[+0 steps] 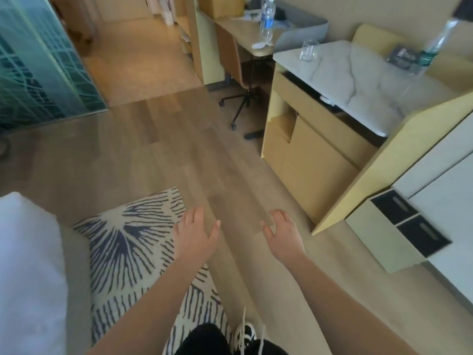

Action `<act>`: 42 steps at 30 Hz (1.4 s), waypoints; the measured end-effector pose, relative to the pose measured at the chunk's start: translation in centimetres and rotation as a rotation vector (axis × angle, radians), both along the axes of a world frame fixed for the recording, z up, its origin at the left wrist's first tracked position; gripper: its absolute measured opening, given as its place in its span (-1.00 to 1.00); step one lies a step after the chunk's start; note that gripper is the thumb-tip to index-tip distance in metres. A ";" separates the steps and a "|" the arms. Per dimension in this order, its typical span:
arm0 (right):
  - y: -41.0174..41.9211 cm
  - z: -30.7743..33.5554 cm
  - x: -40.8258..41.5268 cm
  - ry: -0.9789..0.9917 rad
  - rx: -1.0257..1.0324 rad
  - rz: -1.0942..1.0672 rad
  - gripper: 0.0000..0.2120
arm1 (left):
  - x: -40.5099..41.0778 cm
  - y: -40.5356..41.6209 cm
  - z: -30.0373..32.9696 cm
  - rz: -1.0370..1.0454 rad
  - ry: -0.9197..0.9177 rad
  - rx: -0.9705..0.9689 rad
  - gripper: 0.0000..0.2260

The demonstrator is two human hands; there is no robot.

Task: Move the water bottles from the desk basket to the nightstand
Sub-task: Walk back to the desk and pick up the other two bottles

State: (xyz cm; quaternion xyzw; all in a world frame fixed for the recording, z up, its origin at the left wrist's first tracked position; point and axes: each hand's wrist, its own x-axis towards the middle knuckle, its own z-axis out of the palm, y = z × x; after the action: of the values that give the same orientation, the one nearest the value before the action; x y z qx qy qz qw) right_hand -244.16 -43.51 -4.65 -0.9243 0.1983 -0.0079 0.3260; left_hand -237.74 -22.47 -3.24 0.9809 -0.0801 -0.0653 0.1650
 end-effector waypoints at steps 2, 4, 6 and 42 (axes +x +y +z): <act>-1.5 0.4 3.6 -0.019 0.003 0.018 -0.56 | 3.1 -1.6 0.1 0.010 -0.001 -0.001 -0.41; -2.9 0.7 7.2 -0.029 0.012 0.031 -0.57 | 6.5 -3.1 0.1 0.025 -0.001 -0.001 -0.40; -4.2 0.9 10.8 -0.047 0.020 0.038 -0.58 | 10.0 -4.4 0.1 0.039 -0.004 -0.003 -0.39; -29.1 4.0 97.7 -0.122 0.035 -0.212 -0.53 | 98.2 -30.7 1.7 -0.088 -0.078 -0.170 -0.36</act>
State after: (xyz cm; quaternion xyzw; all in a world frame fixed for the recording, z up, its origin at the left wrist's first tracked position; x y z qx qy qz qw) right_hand -146.44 -72.56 -0.68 -0.8901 0.2750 -0.0952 0.3507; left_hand -139.54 -53.16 -1.51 0.9607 -0.1345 -0.0270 0.2412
